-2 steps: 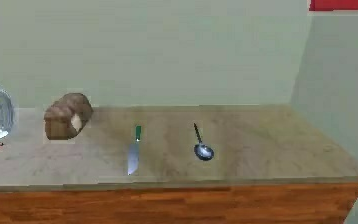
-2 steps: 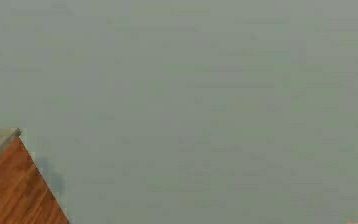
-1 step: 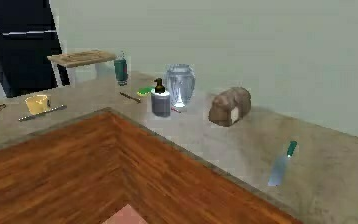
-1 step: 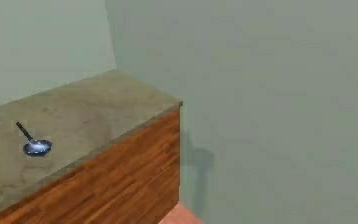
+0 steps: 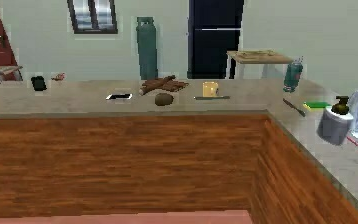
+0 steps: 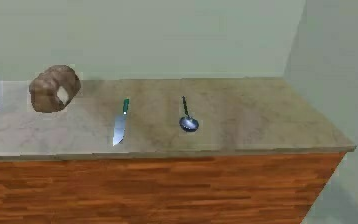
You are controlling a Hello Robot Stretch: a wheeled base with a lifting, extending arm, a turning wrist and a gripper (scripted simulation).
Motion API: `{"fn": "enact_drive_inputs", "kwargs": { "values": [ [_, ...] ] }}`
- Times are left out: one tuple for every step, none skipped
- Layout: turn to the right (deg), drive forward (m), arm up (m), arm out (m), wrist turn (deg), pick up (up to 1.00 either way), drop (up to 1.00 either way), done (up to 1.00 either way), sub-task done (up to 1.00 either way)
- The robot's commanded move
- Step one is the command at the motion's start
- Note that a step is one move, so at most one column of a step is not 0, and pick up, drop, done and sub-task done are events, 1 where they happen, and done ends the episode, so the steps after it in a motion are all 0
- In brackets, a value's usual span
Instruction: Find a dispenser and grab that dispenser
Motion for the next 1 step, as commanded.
{"fn": "enact_drive_inputs", "kwargs": {
  "values": [
    [-45.0,0.0,0.0,0.0,0.0,0.0,0.0,0.0,0.0]
  ]
}}
